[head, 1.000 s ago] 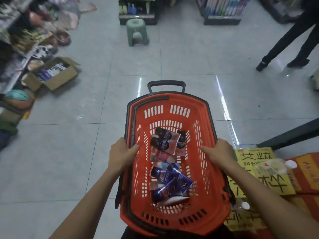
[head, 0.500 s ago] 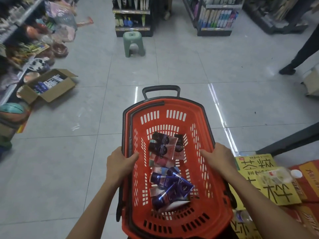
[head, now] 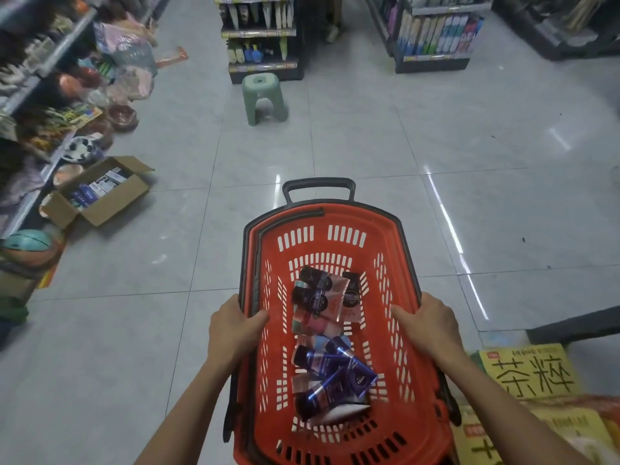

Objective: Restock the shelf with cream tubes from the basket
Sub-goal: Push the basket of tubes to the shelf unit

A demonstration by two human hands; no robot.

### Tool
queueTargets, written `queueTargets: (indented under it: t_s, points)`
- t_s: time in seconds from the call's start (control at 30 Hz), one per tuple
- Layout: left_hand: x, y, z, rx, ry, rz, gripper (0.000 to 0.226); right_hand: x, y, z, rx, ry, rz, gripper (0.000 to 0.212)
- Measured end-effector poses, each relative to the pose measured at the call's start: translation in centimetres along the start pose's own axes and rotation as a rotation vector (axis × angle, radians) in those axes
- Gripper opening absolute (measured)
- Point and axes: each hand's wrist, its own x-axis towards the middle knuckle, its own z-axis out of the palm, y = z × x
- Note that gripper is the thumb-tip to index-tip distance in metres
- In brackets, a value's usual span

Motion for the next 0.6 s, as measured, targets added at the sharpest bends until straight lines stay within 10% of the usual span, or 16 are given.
queueTargets:
  t_s: [0.6]
  points:
    - [17.3, 16.9, 5.6, 0.008, 0.053, -0.049, 0.057, 23.7, -6.4, -7.5, 0.025, -0.034, -0.041, 0.057]
